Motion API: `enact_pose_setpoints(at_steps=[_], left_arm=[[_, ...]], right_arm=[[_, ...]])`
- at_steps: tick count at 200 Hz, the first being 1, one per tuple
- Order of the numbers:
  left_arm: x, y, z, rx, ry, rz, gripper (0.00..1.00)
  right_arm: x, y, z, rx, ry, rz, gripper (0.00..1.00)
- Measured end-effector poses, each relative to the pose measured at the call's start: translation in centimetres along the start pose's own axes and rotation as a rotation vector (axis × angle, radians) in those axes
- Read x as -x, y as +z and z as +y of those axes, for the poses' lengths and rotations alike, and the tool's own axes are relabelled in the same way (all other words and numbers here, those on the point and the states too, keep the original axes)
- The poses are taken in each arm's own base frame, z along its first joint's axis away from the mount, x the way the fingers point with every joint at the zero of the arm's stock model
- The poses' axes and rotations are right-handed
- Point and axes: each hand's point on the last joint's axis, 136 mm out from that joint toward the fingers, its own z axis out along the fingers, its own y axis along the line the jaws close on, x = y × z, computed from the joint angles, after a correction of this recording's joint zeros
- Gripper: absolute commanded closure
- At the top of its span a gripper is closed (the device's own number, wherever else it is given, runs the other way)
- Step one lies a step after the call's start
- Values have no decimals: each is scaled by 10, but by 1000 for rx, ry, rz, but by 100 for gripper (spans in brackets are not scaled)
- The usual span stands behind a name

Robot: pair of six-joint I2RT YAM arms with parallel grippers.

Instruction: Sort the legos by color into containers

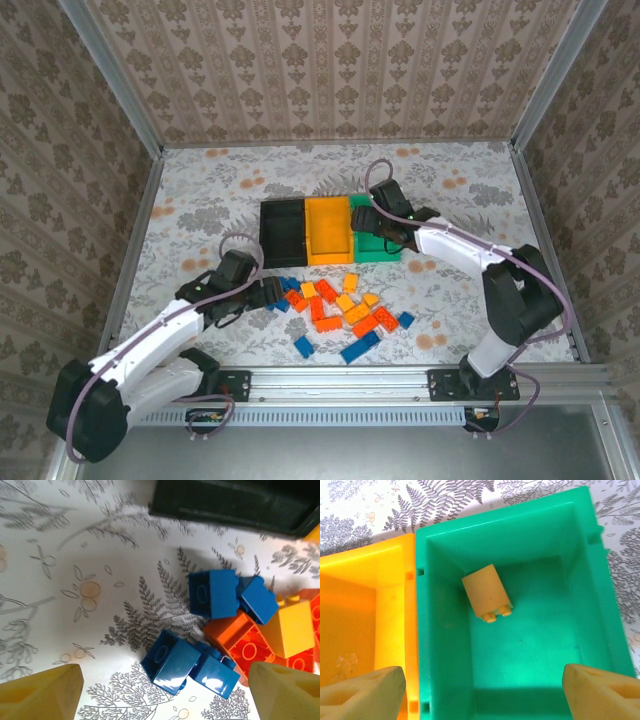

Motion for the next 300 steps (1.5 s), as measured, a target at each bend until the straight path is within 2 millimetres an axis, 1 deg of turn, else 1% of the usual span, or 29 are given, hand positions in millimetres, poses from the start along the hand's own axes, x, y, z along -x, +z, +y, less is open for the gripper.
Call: enact_pose_setpoints(at_steps=[21, 46, 64, 80, 110, 140, 167, 195, 225, 251, 265, 278, 292, 300], left_arm=[[-9, 11, 0, 31, 31, 39, 17], [-12, 18, 2, 62, 50, 51, 22], [-12, 21, 6, 90, 52, 49, 24], [-8, 22, 7, 95, 53, 31, 27], [-3, 26, 9, 119, 49, 7, 39], [-4, 27, 19, 167, 47, 12, 39], [-4, 26, 25, 191, 41, 11, 41], [-3, 27, 25, 192, 39, 8, 49], [-7, 35, 27, 202, 38, 32, 70], [-8, 37, 25, 193, 32, 37, 84], [-8, 36, 24, 184, 28, 35, 87], [-7, 33, 21, 169, 26, 29, 87], [-3, 25, 17, 151, 25, 15, 87], [2, 18, 12, 139, 26, 1, 87]], right_arm=[[-2, -9, -3, 11, 10, -16, 16], [-8, -10, -8, 7, 9, -11, 16], [-13, -9, -11, 2, 8, -3, 16], [-17, -8, -14, -1, 7, 1, 16], [-16, -13, -14, 6, 9, -9, 15], [-13, -17, -13, 15, 11, -22, 16], [-13, -18, -12, 17, 12, -24, 15], [-14, -17, -13, 15, 13, -22, 15], [-13, -17, -13, 17, 16, -25, 15], [-14, -18, -13, 18, 16, -27, 15], [-13, -20, -14, 20, 17, -30, 16], [-13, -22, -13, 23, 21, -34, 16], [-12, -24, -14, 23, 24, -40, 16], [-13, -25, -15, 25, 27, -44, 16]])
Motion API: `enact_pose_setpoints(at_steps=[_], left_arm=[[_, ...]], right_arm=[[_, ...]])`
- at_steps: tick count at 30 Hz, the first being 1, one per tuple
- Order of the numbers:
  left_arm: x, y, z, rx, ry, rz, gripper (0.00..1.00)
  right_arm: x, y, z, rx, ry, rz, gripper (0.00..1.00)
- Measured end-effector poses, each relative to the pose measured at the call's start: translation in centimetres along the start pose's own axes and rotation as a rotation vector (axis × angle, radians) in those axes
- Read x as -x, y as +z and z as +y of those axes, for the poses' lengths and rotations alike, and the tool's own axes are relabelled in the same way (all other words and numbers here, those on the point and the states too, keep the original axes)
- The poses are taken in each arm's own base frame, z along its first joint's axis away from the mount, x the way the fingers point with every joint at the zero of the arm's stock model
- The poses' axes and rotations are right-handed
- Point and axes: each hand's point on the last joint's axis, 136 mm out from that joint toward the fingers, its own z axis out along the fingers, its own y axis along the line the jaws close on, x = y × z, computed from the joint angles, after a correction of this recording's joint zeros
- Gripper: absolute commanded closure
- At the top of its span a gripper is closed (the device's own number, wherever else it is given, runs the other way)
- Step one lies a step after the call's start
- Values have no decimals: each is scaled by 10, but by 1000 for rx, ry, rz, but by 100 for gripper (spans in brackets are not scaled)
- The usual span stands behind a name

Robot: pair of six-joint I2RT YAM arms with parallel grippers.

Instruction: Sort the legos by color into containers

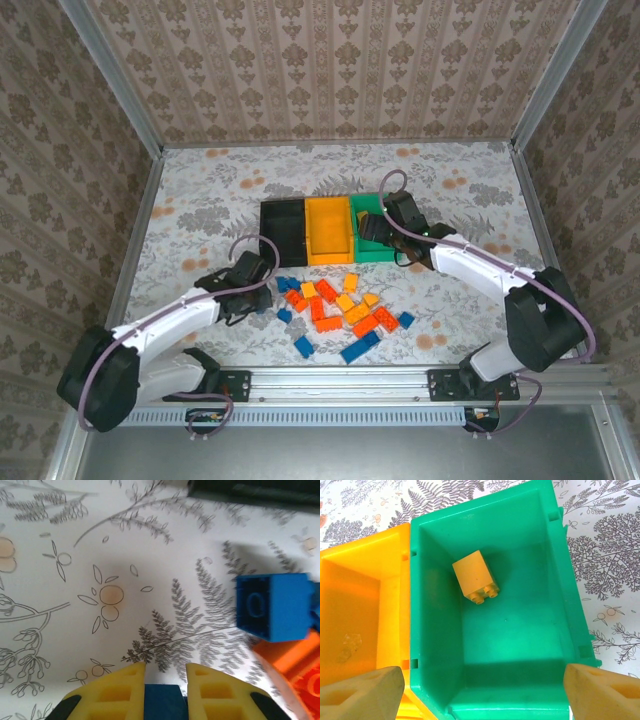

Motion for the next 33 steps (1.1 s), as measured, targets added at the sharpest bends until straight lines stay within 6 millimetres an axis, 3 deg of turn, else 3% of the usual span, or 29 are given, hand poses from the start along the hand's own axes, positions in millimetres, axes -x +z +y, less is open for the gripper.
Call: enact_pose_setpoints(at_steps=[4, 8, 10, 13, 18, 22, 28, 31, 33], left_arm=[[44, -32, -27, -69, -3, -99, 87], [105, -59, -54, -114, -8, -217, 87], [129, -56, -64, -110, -2, -238, 87], [153, -32, -73, -75, 18, -222, 89], [170, 12, -77, -17, 35, -160, 87], [182, 33, -83, 2, 47, -139, 75], [186, 34, -87, -7, 62, -139, 36], [187, 28, -90, -25, 60, -145, 28], [191, 12, -95, -57, 58, -174, 24]], right_arm=[[-5, -4, -4, 3, 16, -3, 16], [-12, -6, -10, -3, 22, 5, 16], [-17, -7, -13, -6, 21, 10, 16], [-22, -13, -19, -8, 20, 12, 16], [-26, -19, -22, -3, 21, 6, 15], [-35, -22, -27, 0, 19, 25, 15], [-51, -28, -29, 20, 11, 76, 15], [-57, -32, -27, 39, -1, 104, 16], [-64, -34, -24, 56, -21, 126, 17]])
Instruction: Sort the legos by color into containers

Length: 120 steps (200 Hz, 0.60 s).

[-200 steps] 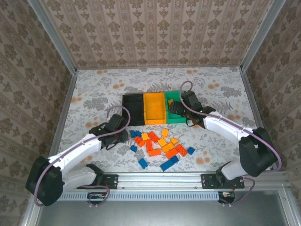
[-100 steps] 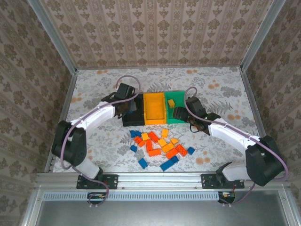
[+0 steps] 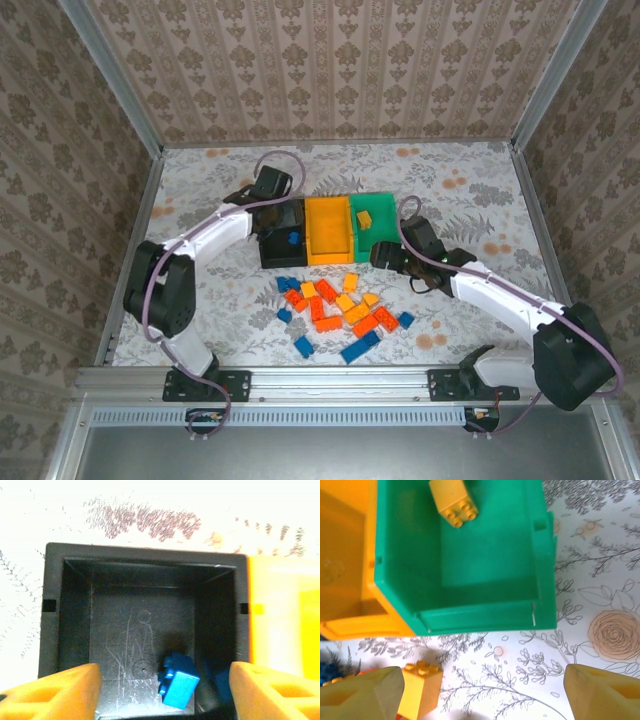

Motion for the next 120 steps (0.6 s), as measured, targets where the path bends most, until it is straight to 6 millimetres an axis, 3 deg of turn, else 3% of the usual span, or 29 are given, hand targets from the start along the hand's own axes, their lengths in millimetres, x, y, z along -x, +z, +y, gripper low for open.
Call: enact_pose_setpoints(at_steps=[9, 32, 56, 75, 102, 120], left_arm=[[6, -14, -5, -26, -1, -31, 21], [14, -61, -28, -125, 20, -118, 1], [-4, -104, -48, -233, 58, -172, 0], [-29, -111, -46, -257, 72, -156, 0], [-71, -103, -26, -232, 65, -84, 0], [-84, -101, -16, -217, 51, -61, 0]], right_arm=[[-6, -1, 4, 16, -16, 17, 18], [-29, -5, 17, 53, -89, 81, 20], [-59, -10, 22, 68, -172, 152, 24], [-82, -13, 16, 55, -212, 206, 28], [-114, -19, 4, 24, -268, 296, 31], [-128, -26, 1, 23, -295, 329, 36]])
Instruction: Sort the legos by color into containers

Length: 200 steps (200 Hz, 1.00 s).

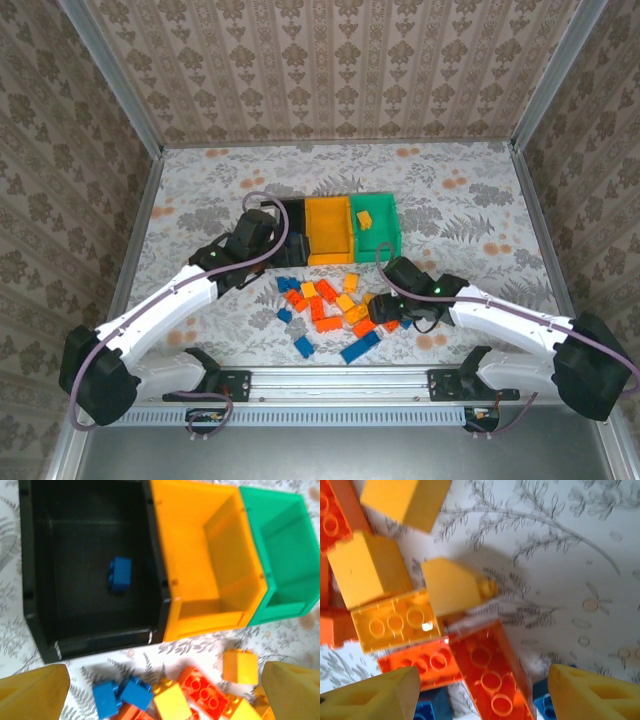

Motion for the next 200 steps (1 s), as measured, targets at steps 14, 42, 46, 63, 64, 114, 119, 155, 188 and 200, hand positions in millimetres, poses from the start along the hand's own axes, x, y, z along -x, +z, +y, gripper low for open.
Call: enact_pose_setpoints(at_steps=[14, 42, 46, 63, 64, 114, 119, 155, 188, 200], left_arm=[[-8, -2, 6, 6, -15, 5, 0], [-15, -2, 11, 14, -37, 15, 0], [-16, -2, 12, 15, -39, 16, 0], [-16, -2, 12, 16, -48, 17, 0], [-16, -2, 12, 16, -49, 17, 0], [-17, 0, 13, 20, -59, 22, 0], [-17, 0, 13, 20, -61, 22, 0], [-17, 0, 14, 22, -63, 22, 0], [-16, 0, 17, 29, -71, 19, 0], [-16, 0, 19, 33, -75, 20, 0]], right_arm=[[-11, -2, 1, 3, -13, 20, 41], [-24, -4, 4, 11, -30, 58, 42], [-25, -4, 4, 11, -27, 62, 42], [-32, -3, 4, 6, -26, 83, 42], [-33, -2, 3, 5, -27, 84, 42], [-50, 3, -9, -43, 3, 142, 32], [-50, 3, -9, -47, 6, 144, 33], [-45, 8, -11, -86, 11, 144, 37], [-33, 14, -13, -126, 3, 114, 41], [-28, 17, -14, -148, -2, 107, 41]])
